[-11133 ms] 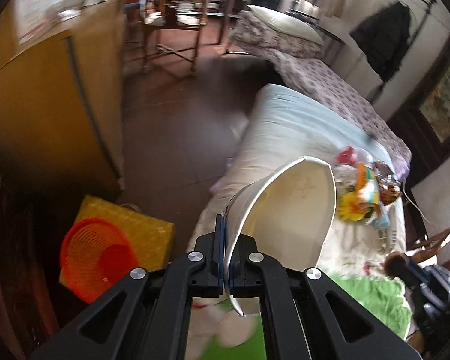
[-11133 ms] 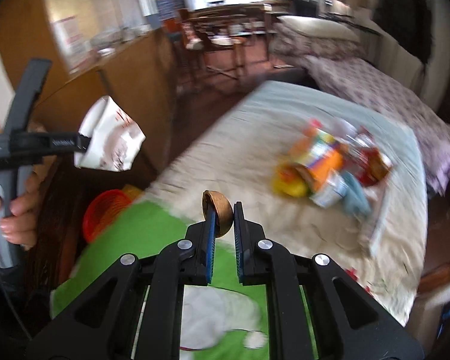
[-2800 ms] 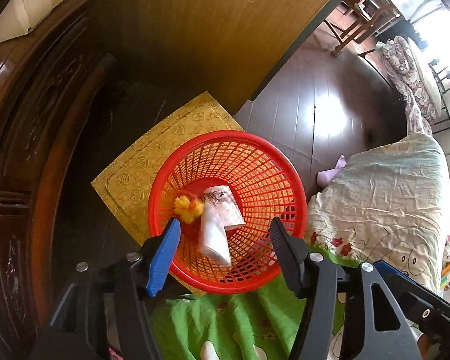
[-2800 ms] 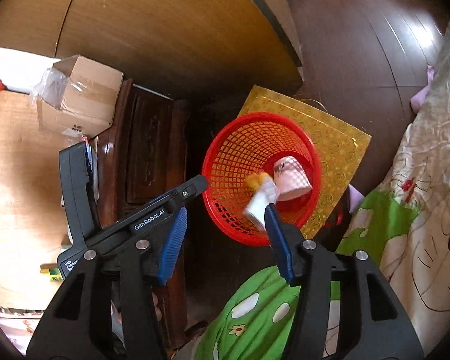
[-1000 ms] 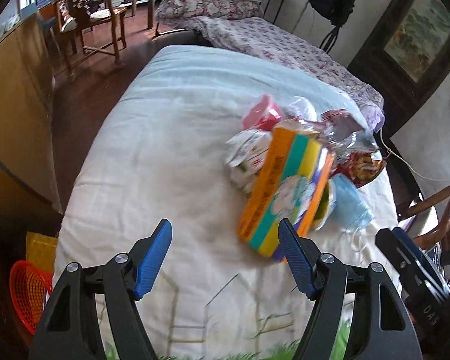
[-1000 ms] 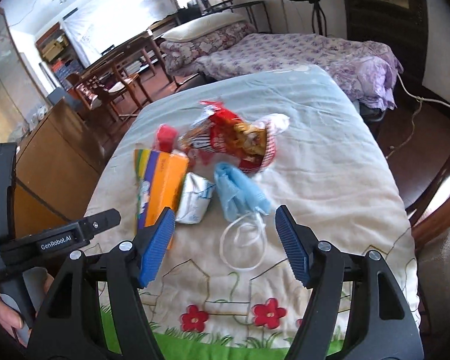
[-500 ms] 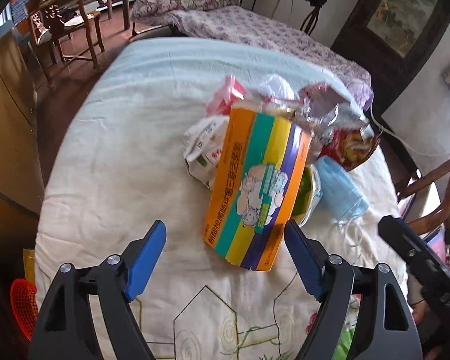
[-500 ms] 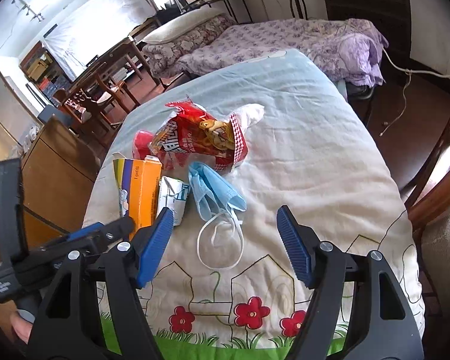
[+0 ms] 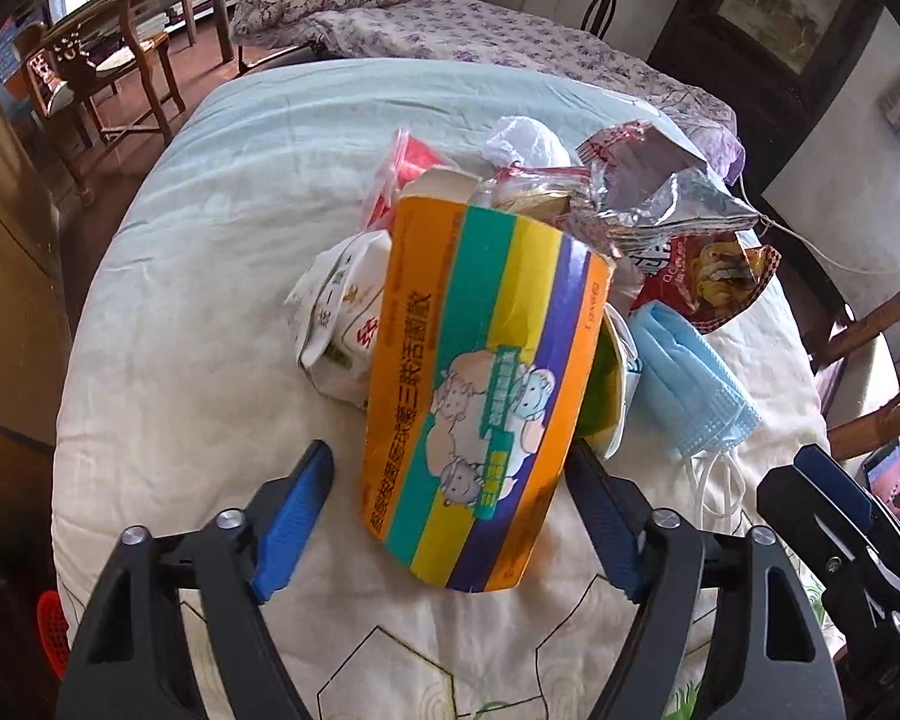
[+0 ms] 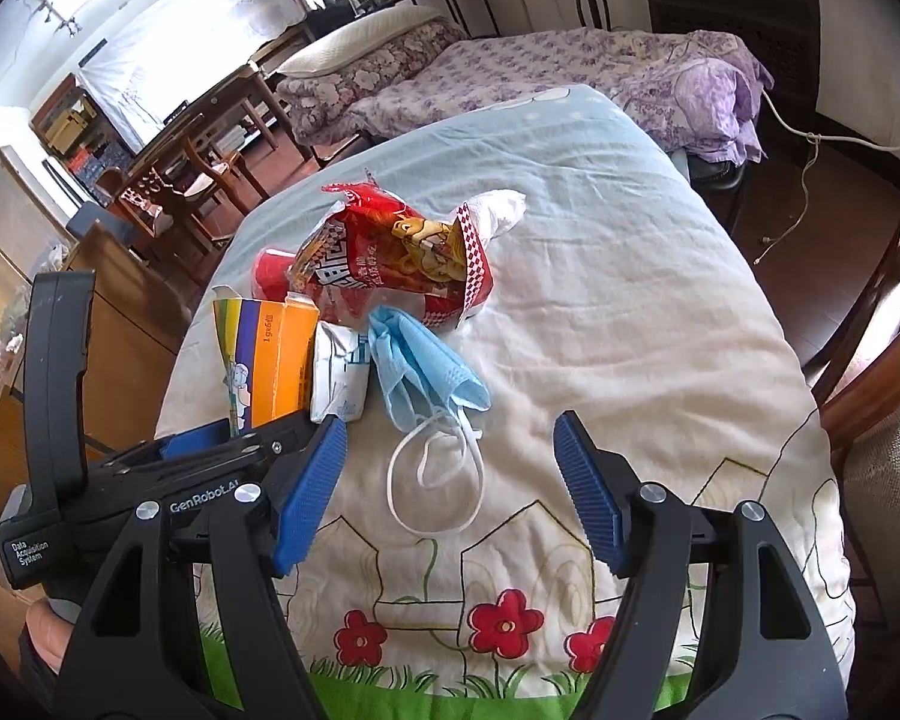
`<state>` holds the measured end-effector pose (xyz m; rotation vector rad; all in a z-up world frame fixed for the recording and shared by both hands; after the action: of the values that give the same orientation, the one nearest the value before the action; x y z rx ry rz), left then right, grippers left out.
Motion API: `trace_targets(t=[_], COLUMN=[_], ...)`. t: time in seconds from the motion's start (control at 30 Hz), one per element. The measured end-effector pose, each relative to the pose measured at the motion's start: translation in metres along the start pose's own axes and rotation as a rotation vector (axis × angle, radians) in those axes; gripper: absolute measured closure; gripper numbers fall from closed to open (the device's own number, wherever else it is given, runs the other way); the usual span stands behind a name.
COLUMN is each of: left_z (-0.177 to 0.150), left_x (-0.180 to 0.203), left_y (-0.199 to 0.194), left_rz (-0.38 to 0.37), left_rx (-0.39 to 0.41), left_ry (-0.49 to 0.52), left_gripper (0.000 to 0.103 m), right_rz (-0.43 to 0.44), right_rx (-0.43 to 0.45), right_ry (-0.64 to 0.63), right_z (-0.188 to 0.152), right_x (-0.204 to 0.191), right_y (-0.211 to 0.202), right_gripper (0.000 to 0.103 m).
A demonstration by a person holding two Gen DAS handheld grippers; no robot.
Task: Collect trash
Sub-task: 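Grasp the striped tissue box with the left tool while the right tool grasps the blue mask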
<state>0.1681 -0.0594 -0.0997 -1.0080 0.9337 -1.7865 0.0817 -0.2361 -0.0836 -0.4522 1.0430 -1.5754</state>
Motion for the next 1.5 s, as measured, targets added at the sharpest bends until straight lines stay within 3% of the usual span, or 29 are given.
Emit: trace_targets(t=[0.03, 0.13, 0.4, 0.7, 0.93, 1.0, 1.07, 1.3, 1.4, 1.5], left_z=[0.000, -0.003, -0.027, -0.044, -0.047, -0.047, -0.046, -0.045, -0.042, -0.041], left_x=[0.002, 0.002, -0.012, -0.033, -0.034, -0.035, -0.034, -0.033, -0.031, -0.028], left_y=[0.000, -0.006, -0.052, -0.063, -0.048, -0.045, -0.042, -0.030, -0.024, -0.018], left_rz=[-0.012, -0.027, -0.135, -0.203, -0.206, -0.206, -0.202, -0.169, -0.146, -0.114], left_rx=[-0.002, 0.017, 0.120, 0.100, 0.032, 0.018, 0.009, -0.032, -0.045, -0.057], left_ry=[0.002, 0.014, -0.024, -0.082, -0.089, -0.086, -0.088, -0.085, -0.077, -0.061], left_gripper=[0.039, 0.043, 0.043, 0.042, 0.039, 0.039, 0.039, 0.037, 0.036, 0.034], right_rz=[0.000, 0.004, 0.005, -0.017, -0.066, -0.079, -0.078, 0.016, 0.060, 0.048], right_rx=[0.000, 0.002, 0.002, -0.030, -0.081, -0.086, -0.090, -0.085, -0.137, -0.151], right_ry=[0.001, 0.005, -0.009, -0.105, -0.222, -0.238, -0.240, -0.165, -0.161, -0.185], right_z=[0.000, 0.000, -0.001, -0.001, 0.008, 0.008, 0.007, -0.009, -0.016, -0.019], right_x=[0.000, 0.000, -0.001, -0.019, -0.038, -0.038, -0.037, -0.025, -0.027, -0.031], right_y=[0.000, 0.000, 0.001, 0.012, 0.035, 0.038, 0.036, 0.009, 0.009, 0.010], right_gripper=[0.033, 0.033, 0.033, 0.034, 0.059, 0.073, 0.093, 0.098, 0.093, 0.091])
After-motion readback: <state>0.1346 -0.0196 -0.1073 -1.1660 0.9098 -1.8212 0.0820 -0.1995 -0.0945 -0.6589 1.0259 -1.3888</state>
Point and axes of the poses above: each gripper's, at about its wrist camera, not at the fingertips, and y roughly the way its jaws point, x to its right, z to its top, the point moved 2 cm from there along y, roughly the way its jaws point, and after that the axes turned 8 degrees about -z, right-handed, at the moved point
